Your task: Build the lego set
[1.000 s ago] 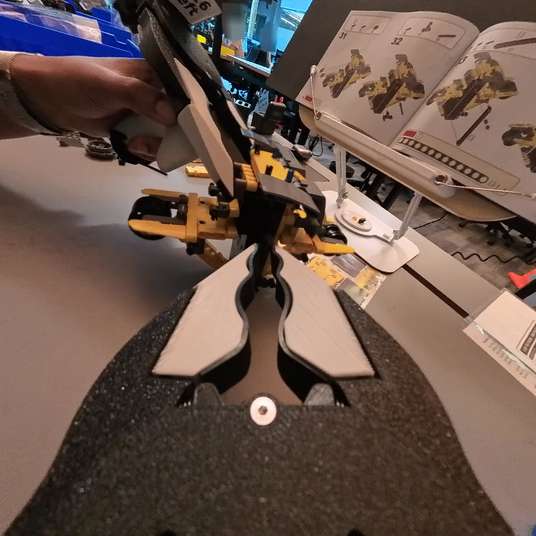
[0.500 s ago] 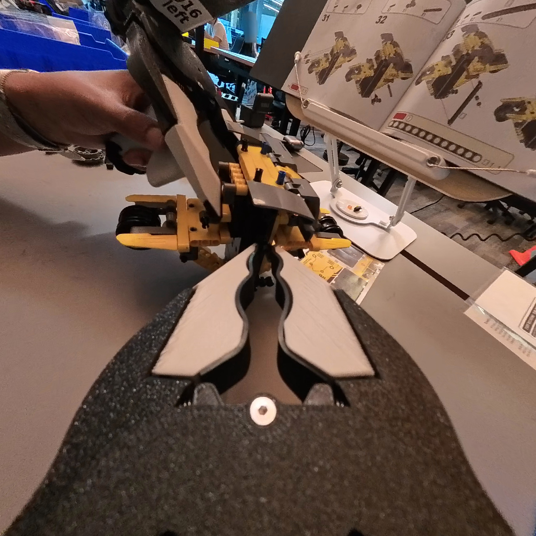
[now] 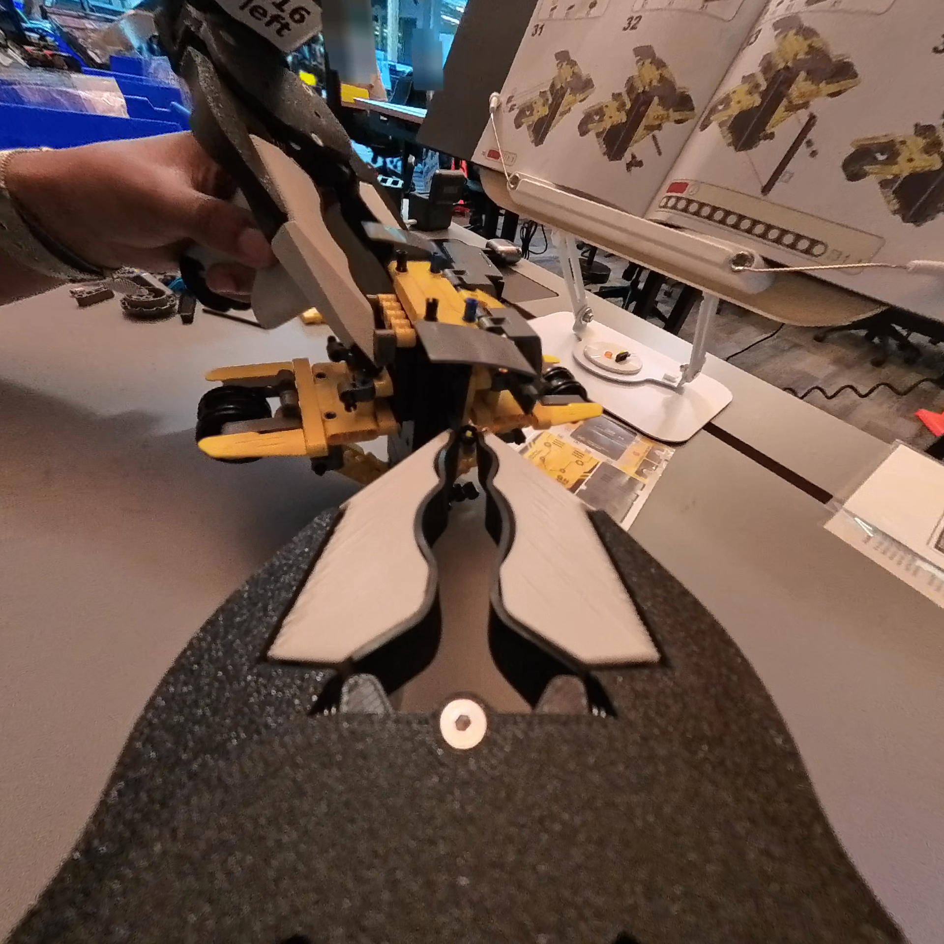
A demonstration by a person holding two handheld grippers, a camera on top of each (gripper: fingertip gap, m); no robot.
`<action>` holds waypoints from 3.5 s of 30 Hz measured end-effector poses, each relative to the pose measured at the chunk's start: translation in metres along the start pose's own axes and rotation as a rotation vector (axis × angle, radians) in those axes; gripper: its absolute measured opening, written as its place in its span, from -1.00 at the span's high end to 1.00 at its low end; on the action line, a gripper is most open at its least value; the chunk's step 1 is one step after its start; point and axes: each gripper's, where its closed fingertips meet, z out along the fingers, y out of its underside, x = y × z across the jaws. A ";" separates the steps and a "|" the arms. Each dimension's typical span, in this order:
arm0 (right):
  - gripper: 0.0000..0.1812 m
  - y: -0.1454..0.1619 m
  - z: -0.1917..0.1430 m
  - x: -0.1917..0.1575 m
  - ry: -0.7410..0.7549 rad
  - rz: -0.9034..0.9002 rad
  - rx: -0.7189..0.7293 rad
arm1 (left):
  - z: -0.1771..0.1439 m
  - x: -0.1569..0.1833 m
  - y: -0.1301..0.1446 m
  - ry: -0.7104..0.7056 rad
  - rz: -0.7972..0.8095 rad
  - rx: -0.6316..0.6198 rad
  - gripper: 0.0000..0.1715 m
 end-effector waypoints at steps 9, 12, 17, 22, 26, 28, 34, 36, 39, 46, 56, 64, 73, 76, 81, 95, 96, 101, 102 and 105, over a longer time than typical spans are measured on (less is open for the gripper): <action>0.94 0.004 -0.005 0.005 -0.020 0.106 -0.015 | -0.001 -0.001 0.001 0.030 -0.018 0.013 0.36; 0.94 0.006 -0.003 0.001 -0.040 0.091 -0.030 | -0.001 -0.001 0.001 0.047 -0.021 0.019 0.36; 0.94 0.006 -0.002 -0.005 -0.077 0.080 -0.033 | -0.001 -0.003 0.002 0.090 -0.040 0.032 0.39; 0.93 0.005 -0.002 -0.012 -0.109 0.049 -0.026 | -0.003 -0.005 0.003 0.138 -0.083 0.045 0.42; 0.93 0.004 0.000 -0.012 -0.098 0.033 -0.020 | -0.004 -0.006 0.003 0.158 -0.091 0.051 0.42; 0.93 0.003 0.000 -0.011 -0.096 0.035 -0.016 | -0.004 -0.006 0.003 0.163 -0.093 0.051 0.42; 0.93 0.000 0.004 -0.012 -0.101 0.010 0.003 | -0.004 -0.007 0.004 0.172 -0.105 0.055 0.42; 0.93 -0.001 0.004 -0.012 -0.102 0.004 0.009 | -0.004 -0.007 0.004 0.176 -0.107 0.055 0.42; 0.93 0.000 0.004 -0.012 -0.104 0.010 0.008 | -0.004 -0.007 0.004 0.182 -0.104 0.058 0.42; 0.93 0.000 0.005 -0.011 -0.124 0.044 0.005 | -0.004 -0.007 0.004 0.212 -0.116 0.054 0.39; 0.93 -0.001 0.005 -0.017 -0.216 0.095 0.006 | -0.004 -0.008 0.004 0.283 -0.072 0.024 0.38; 0.93 -0.005 0.008 -0.019 -0.180 -0.026 0.039 | -0.004 -0.010 0.004 0.351 -0.066 0.027 0.36; 0.93 -0.002 0.008 -0.016 -0.137 -0.042 0.024 | -0.002 -0.009 0.005 0.358 -0.071 0.036 0.32; 0.93 -0.001 0.009 -0.016 -0.131 -0.048 0.020 | -0.002 -0.010 0.005 0.350 -0.066 0.034 0.33; 0.93 -0.002 0.009 -0.016 -0.141 -0.036 0.023 | -0.002 -0.010 0.005 0.357 -0.075 0.044 0.33; 0.93 -0.003 0.013 -0.014 -0.128 -0.014 0.031 | -0.001 -0.013 0.002 0.378 -0.125 0.076 0.33; 0.93 -0.004 0.014 -0.015 -0.132 -0.005 0.035 | -0.002 -0.014 0.003 0.382 -0.128 0.077 0.33; 0.93 -0.007 0.015 -0.014 -0.157 0.053 0.052 | -0.003 -0.015 0.002 0.396 -0.146 0.091 0.33; 0.93 -0.008 0.016 -0.013 -0.163 0.063 0.055 | -0.003 -0.015 0.002 0.396 -0.147 0.091 0.33; 0.93 -0.010 0.017 -0.014 -0.189 0.098 0.067 | -0.004 -0.016 0.002 0.409 -0.156 0.093 0.33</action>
